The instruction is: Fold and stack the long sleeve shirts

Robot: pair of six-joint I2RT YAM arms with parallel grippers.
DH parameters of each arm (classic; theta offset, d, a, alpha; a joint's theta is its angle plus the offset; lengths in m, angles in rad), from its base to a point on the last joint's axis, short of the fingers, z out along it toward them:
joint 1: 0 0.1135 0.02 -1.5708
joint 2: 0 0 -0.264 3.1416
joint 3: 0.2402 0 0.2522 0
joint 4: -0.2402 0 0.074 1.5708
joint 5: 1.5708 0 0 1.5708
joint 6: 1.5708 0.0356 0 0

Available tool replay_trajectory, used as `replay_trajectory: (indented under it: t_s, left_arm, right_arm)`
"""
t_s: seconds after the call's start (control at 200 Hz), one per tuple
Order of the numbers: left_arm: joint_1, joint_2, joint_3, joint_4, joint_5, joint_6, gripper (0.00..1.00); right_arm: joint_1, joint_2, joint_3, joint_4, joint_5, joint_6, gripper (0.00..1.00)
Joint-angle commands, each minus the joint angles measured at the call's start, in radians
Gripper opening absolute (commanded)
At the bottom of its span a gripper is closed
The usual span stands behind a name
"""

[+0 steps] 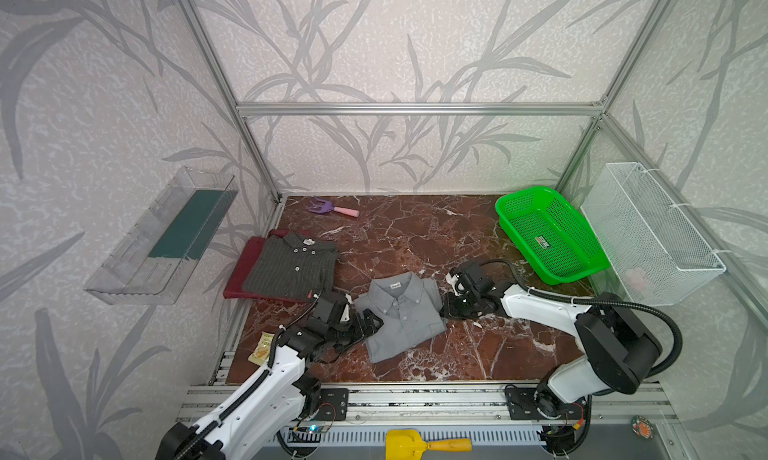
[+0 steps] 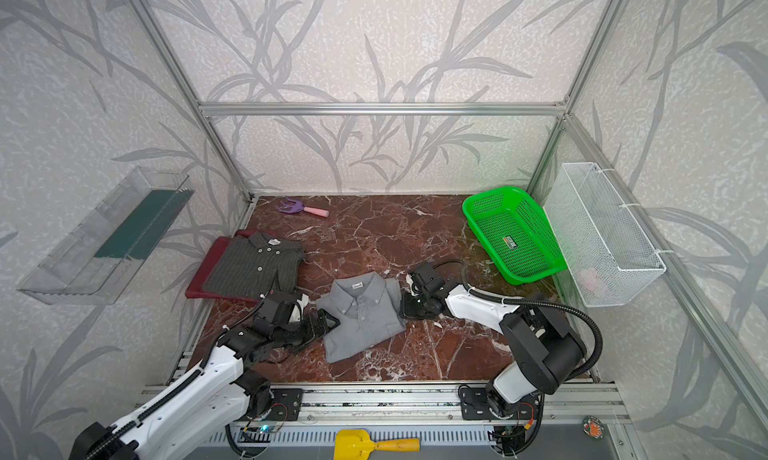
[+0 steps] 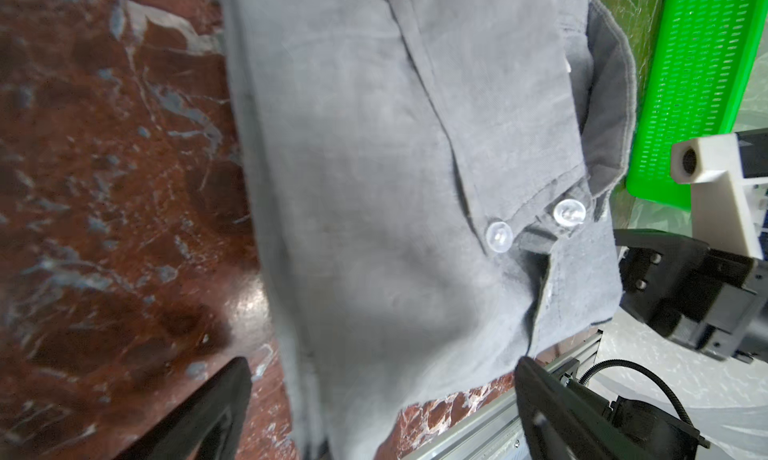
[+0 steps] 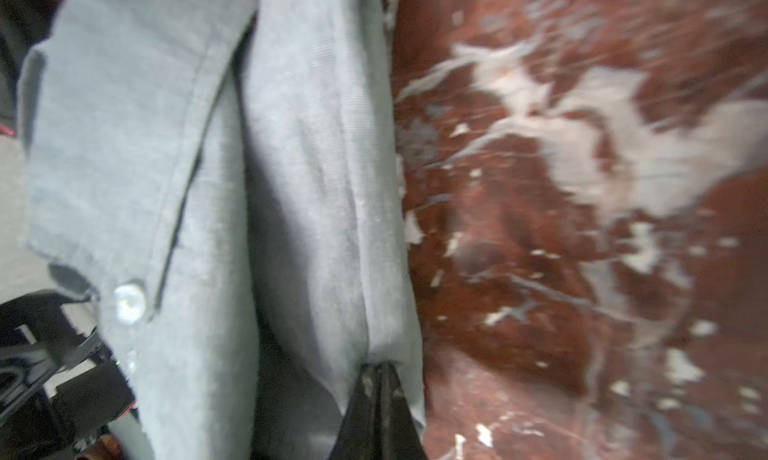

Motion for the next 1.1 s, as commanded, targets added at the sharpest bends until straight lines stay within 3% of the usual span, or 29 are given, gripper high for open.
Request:
replay_trajectory:
  t_s: [0.0, 0.115, 0.185, 0.295, 0.38, 0.47, 0.615, 0.815, 1.095]
  left_arm:
    - [-0.004, 0.021, -0.017, 0.085, 0.005, -0.007, 0.98]
    - [-0.004, 0.029, -0.003, 0.069, -0.003, 0.014, 0.98]
    - [-0.004, 0.012, 0.007, 0.042, -0.016, 0.019, 0.98]
    - [-0.004, -0.034, -0.003, 0.011, -0.043, -0.001, 0.99]
    - [-0.006, -0.064, -0.005, -0.024, -0.071, -0.01, 0.99]
    - [-0.01, -0.08, -0.003, -0.055, -0.102, -0.01, 0.99]
    - [-0.025, -0.069, 0.002, -0.091, -0.155, -0.011, 0.99]
    - [-0.031, -0.002, 0.006, -0.131, -0.173, -0.02, 0.99]
    - [-0.035, 0.024, -0.083, -0.016, -0.135, -0.051, 0.98]
  right_arm:
    - [0.051, 0.009, -0.018, 0.147, -0.072, 0.055, 0.07]
    - [0.093, 0.04, -0.038, 0.28, -0.141, 0.089, 0.1]
    - [0.089, 0.014, -0.047, 0.258, -0.124, 0.082, 0.15]
    - [0.064, -0.084, -0.056, 0.106, -0.009, 0.035, 0.35]
    - [0.039, -0.153, -0.056, -0.005, 0.044, -0.004, 0.57]
    - [0.019, -0.207, -0.079, -0.025, 0.058, -0.026, 0.7]
    - [0.02, -0.21, -0.106, 0.044, 0.008, -0.02, 0.76]
    - [0.091, -0.082, -0.089, 0.165, -0.012, 0.012, 0.91]
    - [0.154, 0.069, -0.084, 0.299, 0.036, 0.068, 0.88]
